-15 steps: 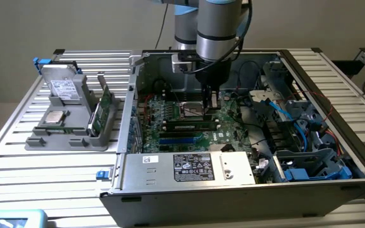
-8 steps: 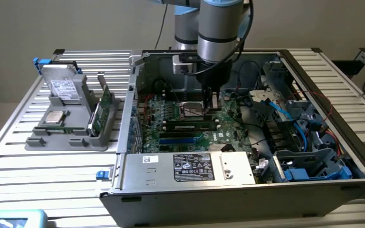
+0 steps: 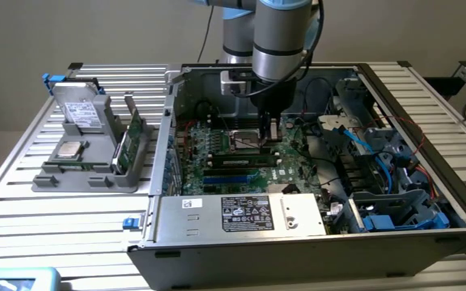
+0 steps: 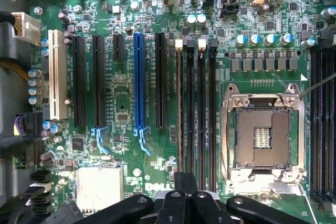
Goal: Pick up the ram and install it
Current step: 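Press down the ram until it locks into place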
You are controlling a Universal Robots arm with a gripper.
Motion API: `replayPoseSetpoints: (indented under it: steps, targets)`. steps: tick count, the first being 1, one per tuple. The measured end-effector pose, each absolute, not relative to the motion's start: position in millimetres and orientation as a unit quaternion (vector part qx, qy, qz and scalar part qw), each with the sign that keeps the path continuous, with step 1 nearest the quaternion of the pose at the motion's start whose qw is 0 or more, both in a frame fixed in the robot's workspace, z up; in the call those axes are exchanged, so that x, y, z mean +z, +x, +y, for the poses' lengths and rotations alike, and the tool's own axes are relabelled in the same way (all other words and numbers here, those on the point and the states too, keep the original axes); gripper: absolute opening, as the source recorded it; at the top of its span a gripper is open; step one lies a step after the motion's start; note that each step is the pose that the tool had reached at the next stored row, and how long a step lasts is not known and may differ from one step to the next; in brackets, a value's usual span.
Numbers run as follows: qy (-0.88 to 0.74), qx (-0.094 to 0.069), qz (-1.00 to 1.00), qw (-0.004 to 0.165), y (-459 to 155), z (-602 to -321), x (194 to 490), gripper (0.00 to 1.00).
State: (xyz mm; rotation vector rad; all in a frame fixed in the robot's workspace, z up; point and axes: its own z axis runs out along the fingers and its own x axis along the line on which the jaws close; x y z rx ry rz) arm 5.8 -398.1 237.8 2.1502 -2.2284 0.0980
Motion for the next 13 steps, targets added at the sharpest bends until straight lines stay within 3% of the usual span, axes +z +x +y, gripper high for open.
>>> replayPoseSetpoints:
  steps: [13]
  targets:
    - [0.69, 0.039, -0.723, 0.022, 5.5, -398.7, 237.0, 0.11]
